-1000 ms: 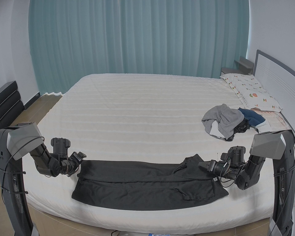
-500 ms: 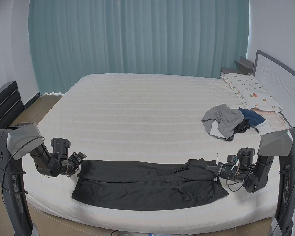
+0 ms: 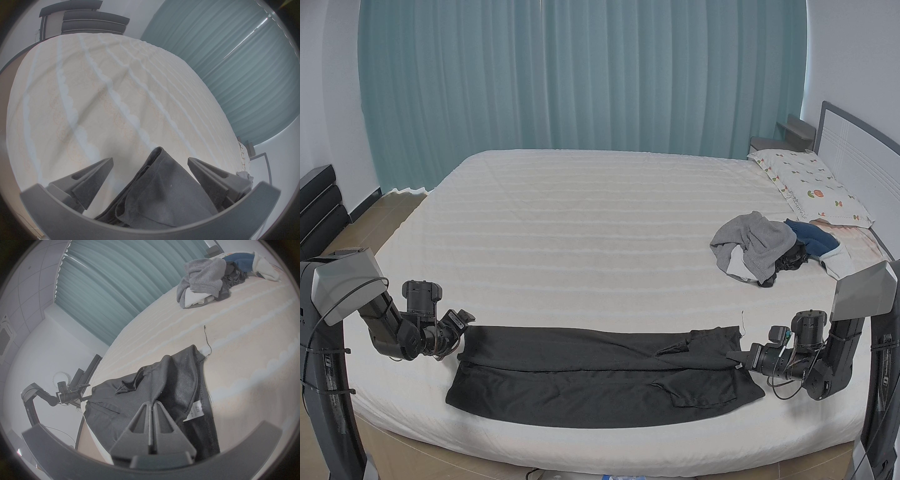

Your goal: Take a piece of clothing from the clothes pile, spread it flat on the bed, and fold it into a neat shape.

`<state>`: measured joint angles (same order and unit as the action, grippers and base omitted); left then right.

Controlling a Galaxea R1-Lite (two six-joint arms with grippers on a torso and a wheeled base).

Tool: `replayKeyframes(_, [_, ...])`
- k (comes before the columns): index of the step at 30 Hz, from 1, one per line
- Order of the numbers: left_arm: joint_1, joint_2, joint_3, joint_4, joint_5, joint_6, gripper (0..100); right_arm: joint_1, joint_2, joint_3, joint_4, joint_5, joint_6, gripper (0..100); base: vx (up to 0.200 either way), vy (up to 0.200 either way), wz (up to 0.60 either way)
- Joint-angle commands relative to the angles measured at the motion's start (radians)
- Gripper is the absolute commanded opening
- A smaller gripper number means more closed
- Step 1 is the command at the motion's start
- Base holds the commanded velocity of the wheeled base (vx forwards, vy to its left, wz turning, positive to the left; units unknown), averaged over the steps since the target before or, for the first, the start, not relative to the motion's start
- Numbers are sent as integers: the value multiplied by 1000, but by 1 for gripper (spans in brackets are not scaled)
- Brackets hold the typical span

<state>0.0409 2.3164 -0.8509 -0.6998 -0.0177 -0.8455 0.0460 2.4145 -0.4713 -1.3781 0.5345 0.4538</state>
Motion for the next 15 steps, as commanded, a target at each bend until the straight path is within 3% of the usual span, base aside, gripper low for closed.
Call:
replayKeyframes(1, [8, -61, 50, 5, -7, 0, 100, 0, 6, 6, -1, -4, 2, 0, 0, 0, 0])
replayKeyframes(2, [8, -69, 61, 5, -8, 3, 100, 0, 6, 5, -1, -4, 2, 0, 0, 0, 0])
replayKeyframes(3, [5, -84, 85, 6, -8, 13, 100, 0, 3, 5, -1, -8, 5, 100, 0, 0, 0])
replayKeyframes(10, [-27, -97, 200, 6, -10, 108, 100, 3, -58, 34, -1, -33, 28, 100, 0, 0, 0])
replayKeyframes(15, [-62, -106, 216, 2, -8, 105, 100, 23, -97, 22, 13, -116, 121, 100, 0, 0, 0])
